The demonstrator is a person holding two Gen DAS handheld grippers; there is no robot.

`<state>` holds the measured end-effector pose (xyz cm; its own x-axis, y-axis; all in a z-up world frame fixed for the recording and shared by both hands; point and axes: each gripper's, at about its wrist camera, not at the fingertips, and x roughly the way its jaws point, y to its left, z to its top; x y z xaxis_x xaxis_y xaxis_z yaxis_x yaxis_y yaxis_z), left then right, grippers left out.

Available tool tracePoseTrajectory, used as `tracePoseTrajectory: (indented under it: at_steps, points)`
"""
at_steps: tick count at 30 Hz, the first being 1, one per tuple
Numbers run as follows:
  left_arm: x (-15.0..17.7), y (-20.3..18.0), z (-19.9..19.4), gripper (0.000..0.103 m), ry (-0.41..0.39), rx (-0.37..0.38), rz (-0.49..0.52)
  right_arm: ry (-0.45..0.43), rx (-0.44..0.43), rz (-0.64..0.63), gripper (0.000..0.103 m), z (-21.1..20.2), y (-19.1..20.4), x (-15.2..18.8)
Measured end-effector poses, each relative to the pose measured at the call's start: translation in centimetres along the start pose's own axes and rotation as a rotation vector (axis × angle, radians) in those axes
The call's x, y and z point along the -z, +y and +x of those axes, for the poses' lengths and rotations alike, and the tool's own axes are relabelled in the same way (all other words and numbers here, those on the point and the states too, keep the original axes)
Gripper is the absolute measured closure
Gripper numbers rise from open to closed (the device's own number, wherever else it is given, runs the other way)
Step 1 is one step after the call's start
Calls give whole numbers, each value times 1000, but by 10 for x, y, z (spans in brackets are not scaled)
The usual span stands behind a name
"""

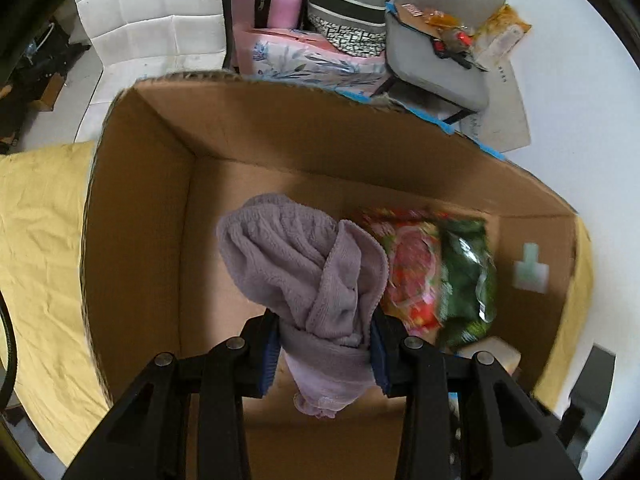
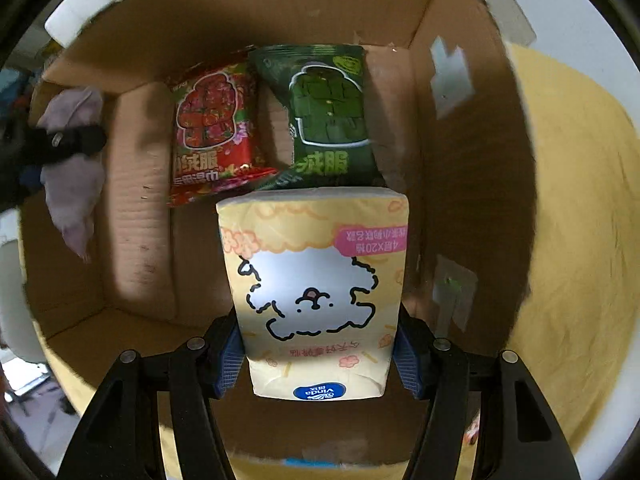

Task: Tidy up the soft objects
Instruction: 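Carry cloth and tissue pack into the box and open both tools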

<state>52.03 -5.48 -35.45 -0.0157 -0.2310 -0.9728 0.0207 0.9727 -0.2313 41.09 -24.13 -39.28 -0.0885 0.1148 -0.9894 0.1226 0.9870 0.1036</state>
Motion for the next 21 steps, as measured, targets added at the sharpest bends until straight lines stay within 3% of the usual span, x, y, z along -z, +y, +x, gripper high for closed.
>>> tracePoseTrajectory:
  at_steps: [9,16,20,21]
  points:
    - [-16,0,24,63,82,-50,-6,60,35,2,36,25,6,-6]
    - [-10,1,5,55,33,-73,-2,27,2,18,28,5,5,-8]
    - [0,3,-14,45,-14,-86,10,-1,-2,16,25,-13,11,-7]
    - [4,4,-20,44,-28,-87,17,-11,-2,15,20,-16,13,-6]
